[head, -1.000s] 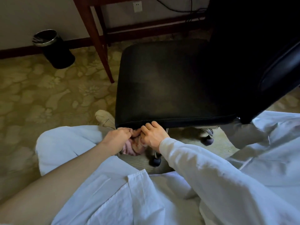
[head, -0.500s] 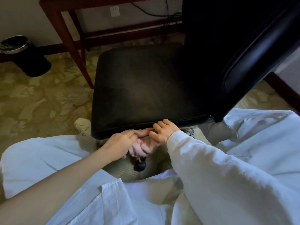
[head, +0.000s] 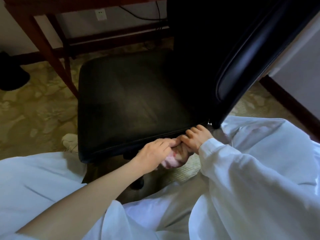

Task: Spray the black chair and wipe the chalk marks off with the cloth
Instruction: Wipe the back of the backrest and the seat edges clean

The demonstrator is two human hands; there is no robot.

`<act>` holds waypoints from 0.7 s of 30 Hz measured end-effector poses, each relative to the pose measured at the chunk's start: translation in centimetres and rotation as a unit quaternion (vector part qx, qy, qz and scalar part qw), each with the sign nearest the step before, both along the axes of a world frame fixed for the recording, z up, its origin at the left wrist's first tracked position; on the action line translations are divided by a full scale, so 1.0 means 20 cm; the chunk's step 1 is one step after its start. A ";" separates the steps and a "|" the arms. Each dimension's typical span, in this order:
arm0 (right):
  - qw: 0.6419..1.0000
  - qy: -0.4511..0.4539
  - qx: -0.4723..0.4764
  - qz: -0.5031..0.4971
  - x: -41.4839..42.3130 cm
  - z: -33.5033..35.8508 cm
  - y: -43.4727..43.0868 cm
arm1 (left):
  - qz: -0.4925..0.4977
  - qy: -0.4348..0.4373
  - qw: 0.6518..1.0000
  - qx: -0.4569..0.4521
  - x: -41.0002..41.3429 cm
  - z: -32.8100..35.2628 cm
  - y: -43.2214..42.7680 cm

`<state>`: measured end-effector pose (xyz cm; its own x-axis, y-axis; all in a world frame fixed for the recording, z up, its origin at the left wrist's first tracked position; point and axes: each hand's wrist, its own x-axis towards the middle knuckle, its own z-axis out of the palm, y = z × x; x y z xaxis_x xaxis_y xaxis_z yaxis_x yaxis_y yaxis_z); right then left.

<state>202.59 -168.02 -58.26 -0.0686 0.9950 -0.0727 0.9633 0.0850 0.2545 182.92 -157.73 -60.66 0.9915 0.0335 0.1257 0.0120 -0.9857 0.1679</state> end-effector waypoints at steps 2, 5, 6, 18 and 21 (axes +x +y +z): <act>0.998 0.020 0.023 0.052 -0.15 -0.04 0.08 | -0.004 0.023 1.000 0.010 -0.16 0.02 0.05; 0.994 0.050 0.054 0.080 -0.44 -0.11 0.21 | 0.026 0.085 0.995 0.043 -0.43 0.08 0.13; 0.993 0.059 0.052 0.086 -0.53 -0.13 0.25 | 0.041 0.105 0.992 0.059 -0.52 0.10 0.16; 0.995 0.003 0.045 0.091 -0.41 -0.07 0.20 | 0.057 0.146 0.985 0.078 -0.46 0.08 0.18; 0.999 -0.013 0.051 0.003 -0.12 0.00 0.05 | 0.000 0.114 0.988 0.103 -0.11 0.05 0.05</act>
<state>200.20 -166.94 -58.22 -0.0742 0.9969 0.0264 0.9561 0.0635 0.2862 180.73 -156.74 -59.68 0.9948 0.0305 -0.0973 0.0263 -0.9987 -0.0439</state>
